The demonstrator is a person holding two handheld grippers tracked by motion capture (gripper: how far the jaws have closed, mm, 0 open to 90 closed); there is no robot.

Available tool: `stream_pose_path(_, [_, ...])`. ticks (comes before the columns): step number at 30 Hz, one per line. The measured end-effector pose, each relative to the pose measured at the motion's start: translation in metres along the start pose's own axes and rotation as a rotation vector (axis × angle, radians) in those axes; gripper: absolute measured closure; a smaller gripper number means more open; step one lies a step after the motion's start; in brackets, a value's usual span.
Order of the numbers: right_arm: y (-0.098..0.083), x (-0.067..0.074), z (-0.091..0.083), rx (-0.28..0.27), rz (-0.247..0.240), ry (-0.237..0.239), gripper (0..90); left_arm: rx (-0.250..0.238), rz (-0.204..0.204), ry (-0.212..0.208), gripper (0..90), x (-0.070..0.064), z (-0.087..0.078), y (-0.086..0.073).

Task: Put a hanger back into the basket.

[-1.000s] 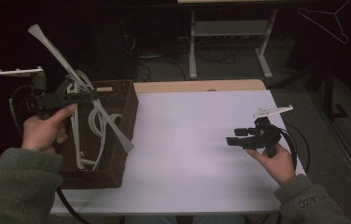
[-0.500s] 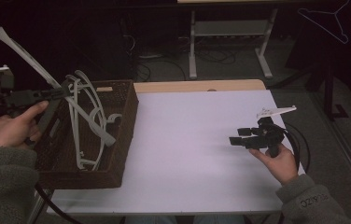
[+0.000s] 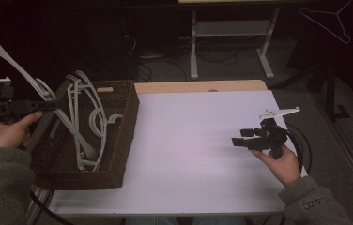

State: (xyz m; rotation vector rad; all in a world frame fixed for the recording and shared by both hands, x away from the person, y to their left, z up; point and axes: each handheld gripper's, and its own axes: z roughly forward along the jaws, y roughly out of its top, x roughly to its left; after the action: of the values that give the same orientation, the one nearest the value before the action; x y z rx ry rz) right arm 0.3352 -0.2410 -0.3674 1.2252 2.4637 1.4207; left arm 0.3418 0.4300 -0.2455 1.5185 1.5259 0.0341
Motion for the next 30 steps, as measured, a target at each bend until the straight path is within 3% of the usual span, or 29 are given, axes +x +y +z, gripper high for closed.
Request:
stream_pose_path(4, [-0.001,0.000,0.001,-0.002,0.002,-0.002,34.7,0.049,-0.036,-0.005,82.4,0.007,0.016,-0.001])
stream_pose_path(7, [-0.001,0.001,0.001,0.004,-0.002,-0.003,34.7,0.047,-0.055,-0.017,82.4,0.006,0.028,0.001])
stream_pose_path(10, [-0.001,0.001,0.000,-0.003,0.003,-0.003,34.7,0.061,-0.051,0.003,82.1,0.003,0.040,0.005])
stream_pose_path(12, [-0.001,0.000,-0.001,-0.004,0.003,-0.003,34.7,0.109,-0.034,0.065,81.4,0.004,0.054,0.005])
stream_pose_path(15, [-0.002,0.000,-0.003,-0.010,0.003,-0.003,35.0,0.131,-0.060,0.079,80.3,0.014,0.075,-0.003])
stream_pose_path(17, [-0.003,-0.001,-0.005,-0.014,0.004,-0.005,35.0,0.152,-0.054,0.080,79.6,0.019,0.083,-0.008])
stream_pose_path(19, [-0.005,-0.003,-0.008,-0.016,0.008,-0.011,35.1,0.129,-0.061,0.068,77.7,0.024,0.087,-0.013])
stream_pose_path(21, [-0.007,-0.005,-0.011,-0.016,0.012,-0.020,34.9,0.113,-0.047,0.076,66.6,0.025,0.085,-0.015])
stream_pose_path(23, [-0.008,-0.008,-0.013,-0.019,0.016,-0.028,34.9,0.092,-0.036,0.032,65.5,0.026,0.082,-0.016])
stream_pose_path(25, [-0.010,-0.009,-0.014,-0.019,0.017,-0.041,34.5,0.071,-0.005,0.039,64.4,0.022,0.079,-0.018])
stream_pose_path(27, [-0.010,-0.010,-0.015,-0.024,0.011,-0.052,34.0,0.055,0.020,0.007,63.9,0.019,0.076,-0.020])
stream_pose_path(30, [-0.011,-0.007,-0.018,-0.035,0.013,-0.065,32.7,0.031,0.064,0.007,61.5,0.012,0.075,-0.024])
